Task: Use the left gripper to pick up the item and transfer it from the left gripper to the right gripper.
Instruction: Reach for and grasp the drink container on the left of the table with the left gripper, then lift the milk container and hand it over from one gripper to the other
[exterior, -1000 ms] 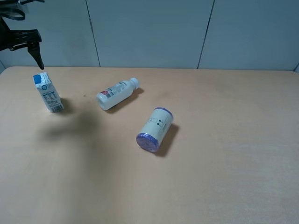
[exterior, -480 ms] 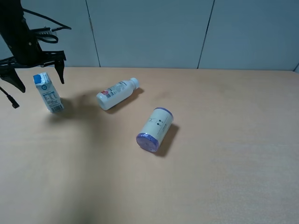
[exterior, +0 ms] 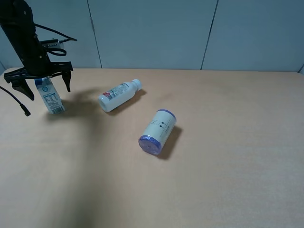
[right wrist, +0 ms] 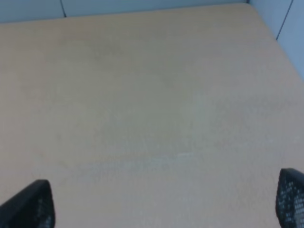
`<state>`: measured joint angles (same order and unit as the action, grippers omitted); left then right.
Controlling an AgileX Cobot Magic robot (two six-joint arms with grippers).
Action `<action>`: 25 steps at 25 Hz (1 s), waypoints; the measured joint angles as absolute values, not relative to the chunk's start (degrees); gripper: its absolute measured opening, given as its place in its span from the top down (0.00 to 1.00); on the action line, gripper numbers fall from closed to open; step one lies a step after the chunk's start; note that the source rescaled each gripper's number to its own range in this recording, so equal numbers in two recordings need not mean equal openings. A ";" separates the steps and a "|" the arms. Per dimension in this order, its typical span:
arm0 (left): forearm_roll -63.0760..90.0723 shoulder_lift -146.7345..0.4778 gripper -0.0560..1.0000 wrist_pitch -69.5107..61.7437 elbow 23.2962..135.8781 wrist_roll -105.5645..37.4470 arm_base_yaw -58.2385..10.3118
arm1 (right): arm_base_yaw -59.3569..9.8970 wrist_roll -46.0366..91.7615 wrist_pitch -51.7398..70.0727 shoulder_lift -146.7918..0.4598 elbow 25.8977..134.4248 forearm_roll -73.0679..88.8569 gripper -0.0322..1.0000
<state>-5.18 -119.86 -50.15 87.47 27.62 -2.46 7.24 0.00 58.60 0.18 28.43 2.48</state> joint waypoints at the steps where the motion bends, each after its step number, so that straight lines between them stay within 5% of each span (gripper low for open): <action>1: -5.02 -119.86 0.13 -49.80 87.47 27.63 -2.46 | 7.24 0.00 58.60 0.18 28.43 2.48 0.00; 8: -3.35 -119.86 0.48 -49.46 87.47 27.63 -2.46 | 7.24 0.00 58.60 0.18 28.43 2.48 0.00; 13: -3.53 -119.86 0.95 -49.57 87.47 27.63 -2.46 | 7.24 0.00 58.60 0.18 28.43 2.48 0.00; 25: -3.57 -116.67 0.95 -54.63 90.94 27.63 -2.46 | 7.24 0.00 58.60 0.18 28.43 2.48 0.00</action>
<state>-3.57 -116.67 -54.63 90.94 27.63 -2.46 7.24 0.00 58.60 0.18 28.43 2.48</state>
